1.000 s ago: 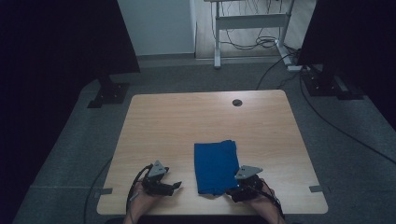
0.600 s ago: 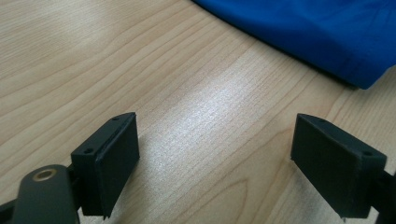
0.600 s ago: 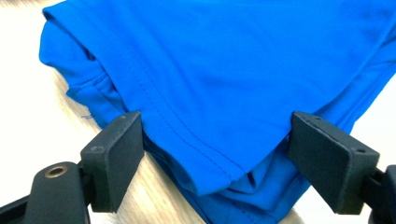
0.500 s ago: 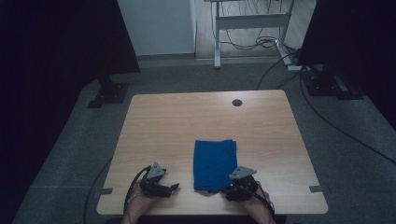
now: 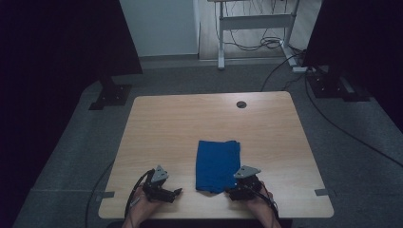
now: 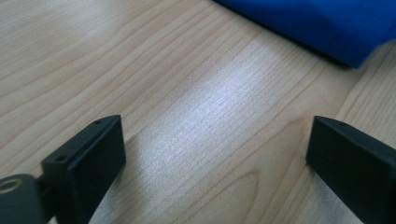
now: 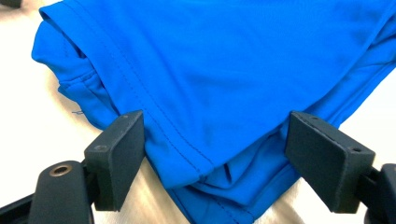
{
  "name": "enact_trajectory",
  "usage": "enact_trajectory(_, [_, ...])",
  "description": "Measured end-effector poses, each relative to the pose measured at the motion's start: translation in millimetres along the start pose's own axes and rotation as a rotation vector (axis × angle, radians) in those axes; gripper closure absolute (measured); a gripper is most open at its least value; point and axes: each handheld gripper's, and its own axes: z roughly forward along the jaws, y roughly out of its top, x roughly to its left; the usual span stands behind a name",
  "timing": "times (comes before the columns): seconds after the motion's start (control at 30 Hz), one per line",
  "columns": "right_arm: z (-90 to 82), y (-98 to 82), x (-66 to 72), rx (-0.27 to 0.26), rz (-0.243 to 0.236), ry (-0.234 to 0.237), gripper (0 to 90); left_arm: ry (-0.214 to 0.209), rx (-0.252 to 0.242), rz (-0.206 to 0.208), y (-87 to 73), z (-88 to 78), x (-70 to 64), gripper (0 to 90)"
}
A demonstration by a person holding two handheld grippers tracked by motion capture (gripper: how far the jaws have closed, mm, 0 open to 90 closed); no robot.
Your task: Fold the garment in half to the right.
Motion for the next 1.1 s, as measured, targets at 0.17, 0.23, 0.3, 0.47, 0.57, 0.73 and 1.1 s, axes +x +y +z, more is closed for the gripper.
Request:
enact_trajectory(0.17, [9.6, 9.1, -7.3, 0.005, -0.008, 0.013, 20.4, 0.009, 0.004, -0.010, -2.9, -2.8, -0.1, 2.2])
enact_trajectory(0.23, [13.3, 12.5, -11.1, 0.005, -0.010, 0.018, 20.4, 0.009, 0.004, -0.011, -3.1, -3.0, 0.1, 2.2])
enact_trajectory(0.3, [17.1, 16.8, -14.6, 0.013, -0.015, 0.023, 20.4, 0.008, 0.004, -0.010, -3.1, -3.0, 0.3, 2.1])
enact_trajectory(0.47, [27.9, 27.9, -25.2, 0.023, -0.023, 0.030, 20.4, 0.003, 0.005, -0.004, -3.3, -3.2, 1.2, 2.1])
enact_trajectory(0.57, [34.6, 33.6, -30.7, 0.020, -0.023, 0.031, 20.4, 0.003, 0.006, -0.005, -3.3, -3.1, 1.6, 1.7])
enact_trajectory(0.73, [43.8, 41.9, -38.9, 0.020, -0.027, 0.037, 20.4, 0.004, 0.007, -0.007, -3.3, -3.0, 1.7, 1.3])
enact_trajectory(1.1, [52.9, 49.2, -51.6, 0.016, -0.055, 0.059, 18.3, 0.005, 0.007, -0.007, -3.2, -2.9, 1.5, 1.1])
